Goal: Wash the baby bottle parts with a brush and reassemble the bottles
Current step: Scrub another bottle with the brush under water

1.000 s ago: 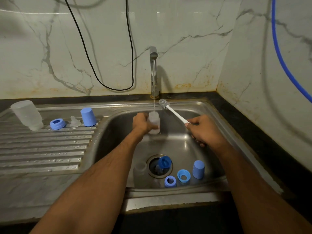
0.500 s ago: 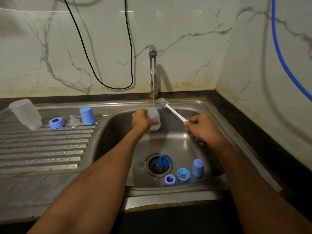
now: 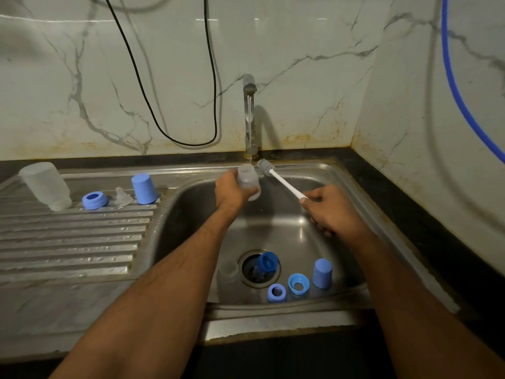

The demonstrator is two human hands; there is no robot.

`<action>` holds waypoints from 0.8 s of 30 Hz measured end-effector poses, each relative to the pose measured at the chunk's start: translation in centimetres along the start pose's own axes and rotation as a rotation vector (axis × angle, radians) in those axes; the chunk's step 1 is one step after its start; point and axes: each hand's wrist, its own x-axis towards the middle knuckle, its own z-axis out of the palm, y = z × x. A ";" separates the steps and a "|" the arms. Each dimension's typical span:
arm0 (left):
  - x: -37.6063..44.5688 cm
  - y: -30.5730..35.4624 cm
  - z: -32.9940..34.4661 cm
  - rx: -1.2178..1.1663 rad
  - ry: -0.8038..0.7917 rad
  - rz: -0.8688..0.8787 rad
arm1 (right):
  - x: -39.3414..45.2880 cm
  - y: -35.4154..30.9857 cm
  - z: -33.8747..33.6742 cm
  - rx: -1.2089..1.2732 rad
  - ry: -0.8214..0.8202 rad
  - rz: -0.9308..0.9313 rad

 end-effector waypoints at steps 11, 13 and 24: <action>-0.8 0.2 0.1 0.050 -0.049 -0.015 | -0.4 -0.4 -0.3 -0.014 -0.005 -0.009; -0.9 0.3 0.1 0.016 -0.017 -0.013 | -0.5 -0.5 -0.4 -0.017 -0.001 -0.008; -0.9 0.3 -1.6 0.109 -0.026 -0.249 | -0.9 -0.5 -0.2 -0.116 -0.087 0.022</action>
